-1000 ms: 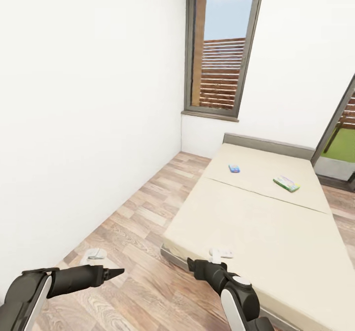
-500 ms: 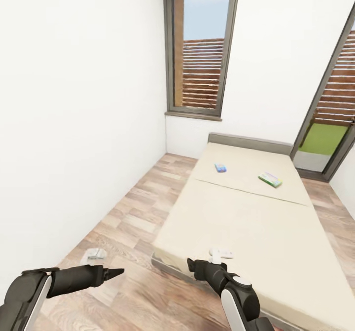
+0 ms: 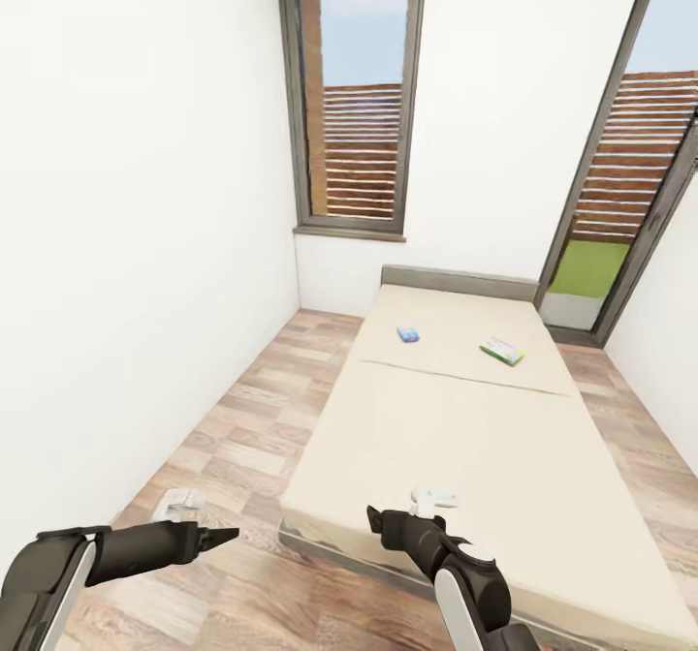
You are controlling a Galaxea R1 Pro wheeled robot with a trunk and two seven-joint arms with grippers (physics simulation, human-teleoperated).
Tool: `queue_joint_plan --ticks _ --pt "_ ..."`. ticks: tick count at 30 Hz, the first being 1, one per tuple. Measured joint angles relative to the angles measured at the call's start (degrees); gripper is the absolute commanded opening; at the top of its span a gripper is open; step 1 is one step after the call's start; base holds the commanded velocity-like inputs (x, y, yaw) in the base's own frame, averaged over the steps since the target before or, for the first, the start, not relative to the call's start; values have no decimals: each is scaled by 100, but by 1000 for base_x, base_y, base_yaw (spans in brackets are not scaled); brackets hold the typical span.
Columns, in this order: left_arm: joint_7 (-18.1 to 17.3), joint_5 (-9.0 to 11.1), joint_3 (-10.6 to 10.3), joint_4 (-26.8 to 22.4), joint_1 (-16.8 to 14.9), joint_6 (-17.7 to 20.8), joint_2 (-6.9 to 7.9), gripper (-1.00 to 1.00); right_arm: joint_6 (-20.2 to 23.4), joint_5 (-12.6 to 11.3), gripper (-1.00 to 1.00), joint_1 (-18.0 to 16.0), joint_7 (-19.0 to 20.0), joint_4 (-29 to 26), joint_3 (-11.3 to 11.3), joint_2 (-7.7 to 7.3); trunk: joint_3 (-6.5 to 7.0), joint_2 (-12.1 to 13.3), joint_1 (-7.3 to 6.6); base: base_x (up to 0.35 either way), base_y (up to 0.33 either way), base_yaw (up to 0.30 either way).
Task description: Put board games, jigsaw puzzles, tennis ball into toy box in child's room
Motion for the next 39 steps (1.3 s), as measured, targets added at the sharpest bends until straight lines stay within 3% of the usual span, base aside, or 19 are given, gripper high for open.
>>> queue_joint_plan --ticks 16,22,27,31,35,39 --pt "-5 9 5 5 1 1 92 100 -20 1 100 -9 -9 1 -332 8 142 0 0 1 8 -100" --pt "-12 15 166 3 0 15 94 100 -57 -64 100 -14 -6 15 -511 26 195 1 0 7 206 -135" --pt "-13 17 226 2 0 19 117 100 -63 -544 100 -102 -12 -21 -765 19 220 1 -1 82 236 -74" --pt "-13 17 233 5 2 15 130 100 -116 -932 100 -210 4 -57 -1179 21 223 1 0 58 73 -13" --pt "-14 20 236 7 0 10 133 100 -494 -1144 100 -236 10 -53 -1319 13 224 1 0 15 18 -117" --pt "-10 18 236 7 -2 6 137 100 -734 -1209 100 -254 9 -54 -1376 10 225 1 0 4 5 -234"
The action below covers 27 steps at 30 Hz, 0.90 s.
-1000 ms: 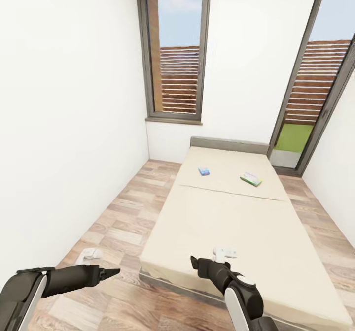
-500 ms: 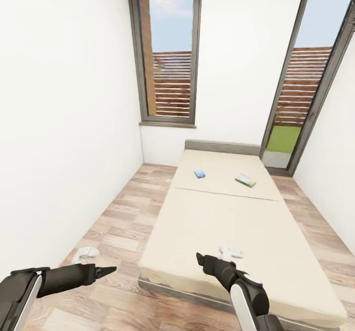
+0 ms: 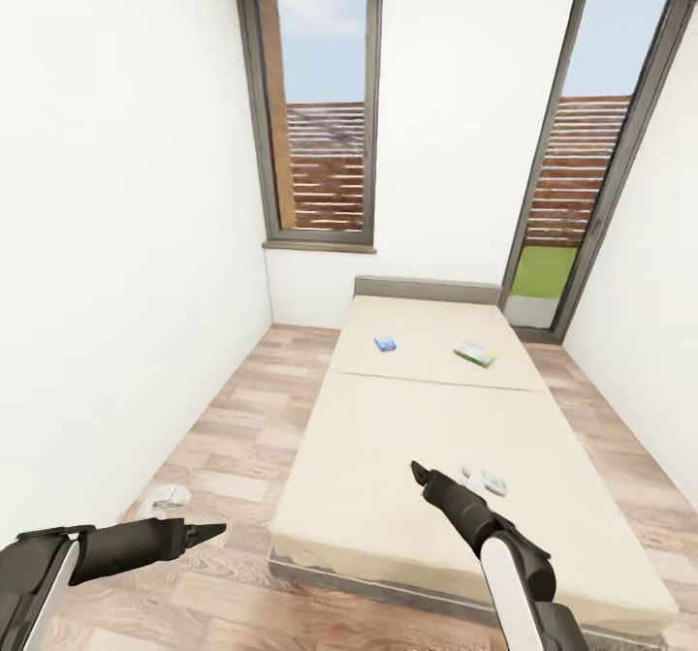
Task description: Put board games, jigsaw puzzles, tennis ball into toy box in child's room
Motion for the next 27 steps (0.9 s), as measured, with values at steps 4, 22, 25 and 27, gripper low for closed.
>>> queue_joint_plan --ticks 4,22,25,27 --pt "9 -1 -3 0 -2 -4 -8 100 -52 -13 100 -19 0 -10 -15 -4 0 0 0 1 1 -270" --pt "12 -1 2 -3 0 -4 -6 100 -135 -33 100 -27 -10 4 17 12 -1 0 -1 106 172 -201" --pt "13 -1 0 -3 1 -4 -5 100 -149 -36 100 -27 -13 8 24 21 -11 0 -1 154 248 -88" --pt "13 -1 1 -3 2 -4 -4 100 -152 -36 100 -27 -13 23 15 20 -23 0 -1 154 248 -119"
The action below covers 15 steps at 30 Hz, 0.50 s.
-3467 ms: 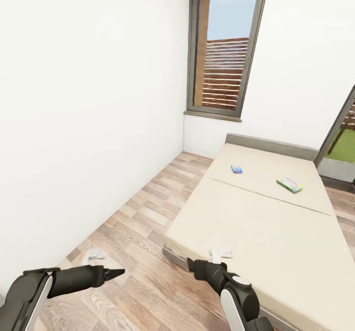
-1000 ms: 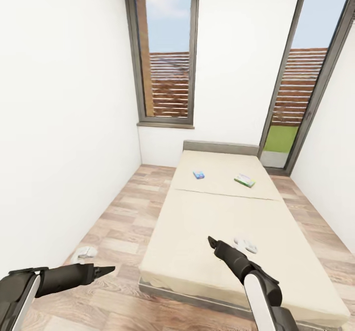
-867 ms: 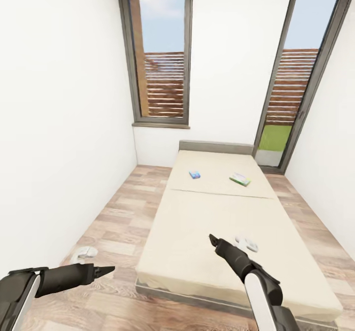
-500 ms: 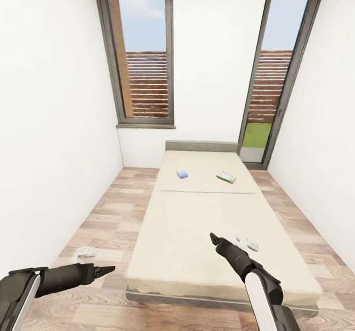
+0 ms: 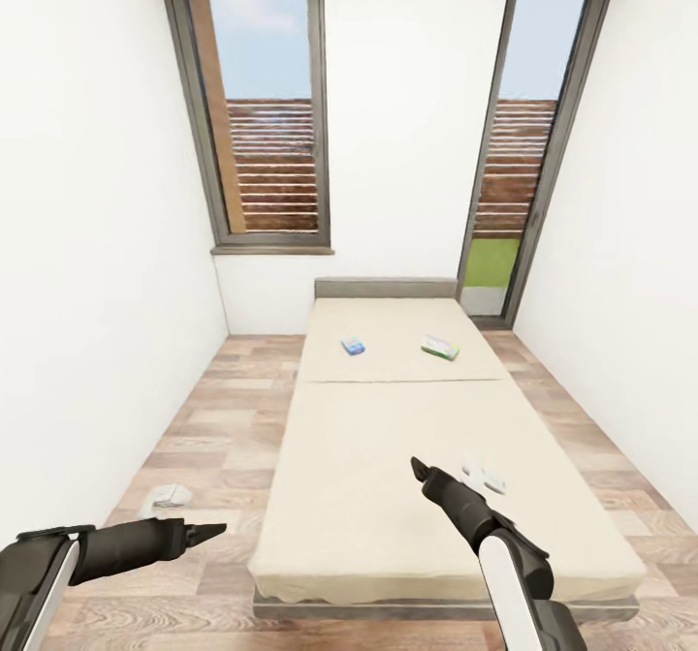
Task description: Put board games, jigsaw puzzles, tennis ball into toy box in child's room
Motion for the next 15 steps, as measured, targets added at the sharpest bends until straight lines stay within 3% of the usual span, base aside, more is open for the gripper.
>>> queue_joint_plan --ticks 15 --pt "0 0 1 0 -3 0 -4 100 -86 -1 100 -7 2 151 -29 -1 -114 0 1 110 258 -138"
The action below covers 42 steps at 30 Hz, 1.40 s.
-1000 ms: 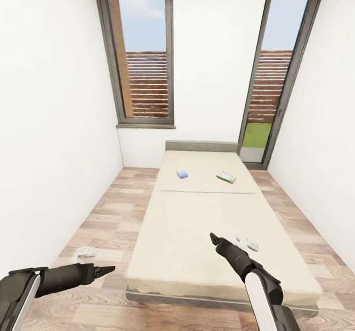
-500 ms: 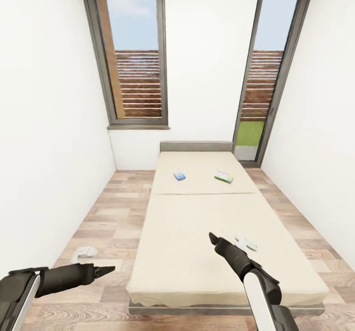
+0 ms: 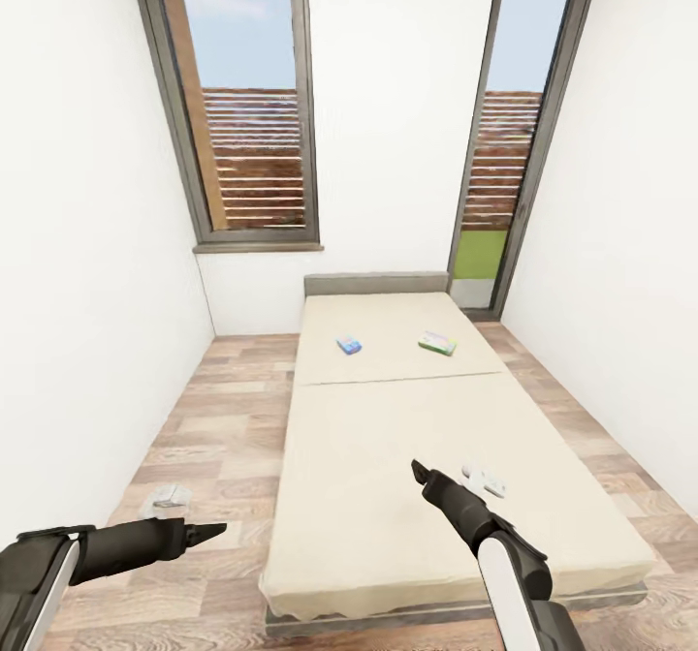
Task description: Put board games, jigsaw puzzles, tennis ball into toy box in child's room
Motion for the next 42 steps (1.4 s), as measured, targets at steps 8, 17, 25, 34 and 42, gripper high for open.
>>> queue_joint_plan --ticks 8,17,25,34,42 --pt "-1 0 -1 0 1 0 0 100 -36 0 100 -2 -1 36 1 0 -63 0 0 6 280 -140" --pt "0 0 -7 0 3 0 -8 100 -66 -1 100 -2 1 50 -6 0 -135 -1 -1 51 255 -140" --pt "-1 0 -9 2 2 -2 -14 100 -91 0 100 -9 3 149 -7 1 -198 -1 0 144 116 -140" --pt "-1 -1 -9 2 2 -2 -16 100 -92 -1 100 -33 4 168 -7 0 -269 -1 0 14 7 -140" --pt "0 -4 -9 1 0 -1 -13 100 -97 0 100 -46 4 205 -7 0 -333 -1 -1 99 81 -140"
